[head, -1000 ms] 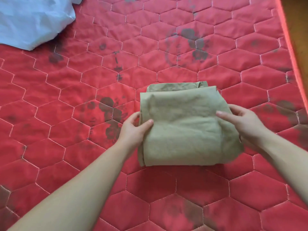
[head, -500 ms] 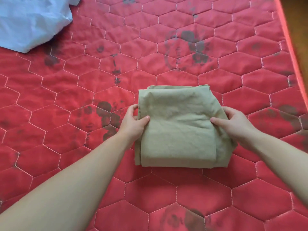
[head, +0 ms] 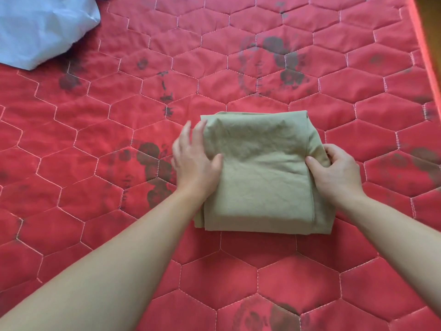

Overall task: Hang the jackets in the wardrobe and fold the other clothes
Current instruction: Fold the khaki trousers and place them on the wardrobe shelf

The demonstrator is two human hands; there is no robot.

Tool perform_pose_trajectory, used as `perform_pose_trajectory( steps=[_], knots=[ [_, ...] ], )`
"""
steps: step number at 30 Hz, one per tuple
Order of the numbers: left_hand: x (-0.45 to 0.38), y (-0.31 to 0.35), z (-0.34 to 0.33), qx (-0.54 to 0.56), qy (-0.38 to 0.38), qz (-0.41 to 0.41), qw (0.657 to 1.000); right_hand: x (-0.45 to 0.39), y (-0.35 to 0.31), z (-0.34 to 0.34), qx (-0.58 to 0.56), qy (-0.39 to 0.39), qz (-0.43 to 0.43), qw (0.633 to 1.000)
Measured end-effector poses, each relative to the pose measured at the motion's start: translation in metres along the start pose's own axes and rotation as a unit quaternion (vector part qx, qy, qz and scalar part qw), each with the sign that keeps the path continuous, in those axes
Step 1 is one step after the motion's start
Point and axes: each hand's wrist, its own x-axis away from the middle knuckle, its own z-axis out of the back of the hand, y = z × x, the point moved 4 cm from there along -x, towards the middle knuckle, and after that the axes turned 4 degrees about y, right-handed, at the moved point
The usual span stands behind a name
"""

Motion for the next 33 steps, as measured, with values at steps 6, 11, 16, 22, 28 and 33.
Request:
perform_pose_trajectory(
  steps=[6, 11, 16, 22, 28, 33],
  knots=[
    [0.072, 0.033, -0.047, -0.242, -0.222, -0.227, 0.917, 0.006, -0.004, -0.006, 0.107, 0.015, 0.075, 0.991],
    [0.056, 0.018, -0.058, -0.306, -0.222, -0.216, 0.900, 0.026, -0.023, -0.032, 0.270, -0.004, 0.331, 0.904],
    [0.030, 0.018, -0.065, -0.330, -0.213, -0.242, 0.887, 0.015, -0.029, -0.067, 0.323, -0.071, 0.318, 0.888],
    [-0.016, 0.011, -0.073, -0.320, -0.202, -0.223, 0.898, -0.025, -0.023, -0.082, 0.350, -0.106, 0.283, 0.887],
    [-0.019, 0.010, -0.074, -0.296, -0.203, -0.219, 0.907, -0.028, -0.022, -0.084, 0.352, -0.107, 0.281, 0.887],
    [0.032, 0.006, -0.065, -0.290, -0.167, -0.258, 0.906, -0.019, -0.022, -0.080, 0.372, -0.106, 0.278, 0.879]
  ],
)
